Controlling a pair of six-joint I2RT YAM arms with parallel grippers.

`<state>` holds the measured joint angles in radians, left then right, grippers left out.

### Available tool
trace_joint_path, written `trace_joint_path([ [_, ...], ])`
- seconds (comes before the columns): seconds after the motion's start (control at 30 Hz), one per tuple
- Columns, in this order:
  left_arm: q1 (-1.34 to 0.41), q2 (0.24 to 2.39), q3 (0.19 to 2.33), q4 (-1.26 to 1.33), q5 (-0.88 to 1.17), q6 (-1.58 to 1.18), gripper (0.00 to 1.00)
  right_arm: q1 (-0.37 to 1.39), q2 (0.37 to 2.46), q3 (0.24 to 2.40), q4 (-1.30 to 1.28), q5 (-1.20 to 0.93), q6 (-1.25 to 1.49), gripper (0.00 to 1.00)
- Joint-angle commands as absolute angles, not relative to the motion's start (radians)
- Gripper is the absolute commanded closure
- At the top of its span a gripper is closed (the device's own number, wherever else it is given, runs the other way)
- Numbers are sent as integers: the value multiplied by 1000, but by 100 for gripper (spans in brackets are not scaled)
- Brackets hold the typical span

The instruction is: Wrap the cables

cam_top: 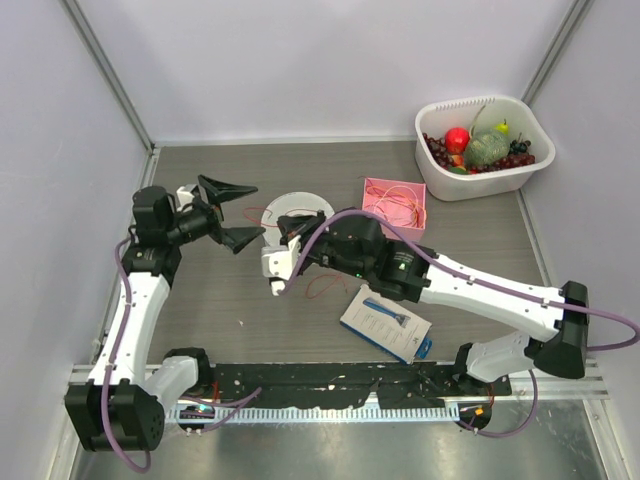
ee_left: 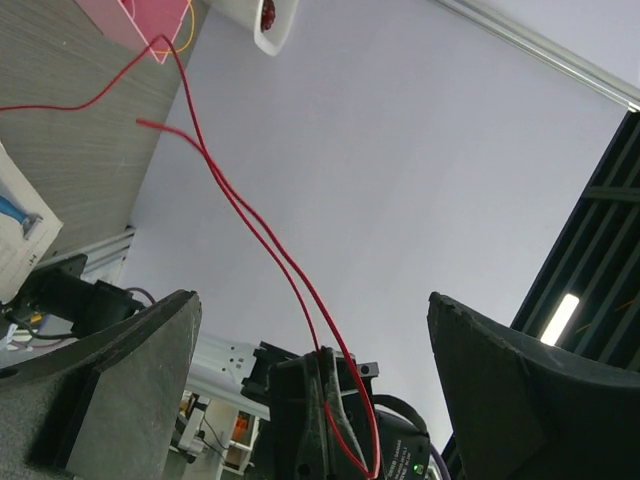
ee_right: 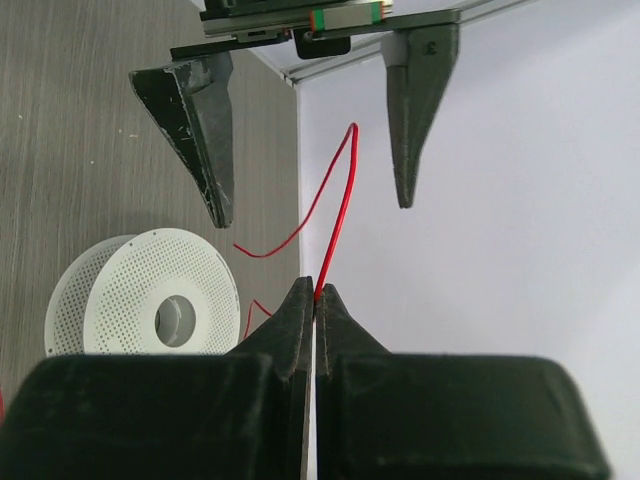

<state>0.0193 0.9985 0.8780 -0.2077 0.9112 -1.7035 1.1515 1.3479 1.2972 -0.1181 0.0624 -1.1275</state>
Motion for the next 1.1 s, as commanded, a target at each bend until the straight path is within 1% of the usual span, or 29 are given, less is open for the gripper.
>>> trace_joint_path([
  [0.0,12,983,868,-189,959,-1726,0,1169,1381,1309,-23,129,-1170,99],
  [0.07,12,983,867,-175,954,-1735,0,1172,1390,1312,-11,141,-1167,99],
  [0.13,14,988,870,-128,948,-1758,5,1173,1393,1309,-11,143,-1157,99],
  [0.23,12,1006,874,-31,934,-1802,18,1183,1387,1298,-26,138,-1135,99],
  [0.3,14,1020,873,62,914,-1813,33,1193,1376,1286,-38,135,-1112,99],
  [0.37,15,1034,868,124,904,-1828,44,1206,1362,1269,-57,135,-1089,99],
  [0.43,24,1042,865,161,891,-1827,49,1215,1344,1253,-77,137,-1069,99],
  [0.57,46,1054,854,247,874,-1819,56,1216,1304,1232,-132,129,-993,99],
  [0.63,49,1061,853,307,862,-1810,63,1218,1286,1218,-170,111,-970,99],
  [0.7,49,1065,862,321,850,-1777,74,1218,1270,1201,-184,95,-950,99],
  [0.77,48,1057,870,325,835,-1735,90,1218,1264,1192,-190,87,-927,99],
  [0.83,46,1043,873,327,819,-1692,100,1219,1267,1196,-190,77,-892,99],
  [0.97,48,999,873,347,805,-1588,100,1218,1273,1213,-198,71,-813,99],
  [1.0,46,986,873,345,804,-1562,100,1219,1273,1218,-201,74,-793,86],
  [1.03,46,974,871,345,798,-1540,100,1218,1273,1221,-209,75,-761,75],
  [1.07,46,963,871,345,798,-1519,100,1218,1270,1223,-210,77,-740,56],
])
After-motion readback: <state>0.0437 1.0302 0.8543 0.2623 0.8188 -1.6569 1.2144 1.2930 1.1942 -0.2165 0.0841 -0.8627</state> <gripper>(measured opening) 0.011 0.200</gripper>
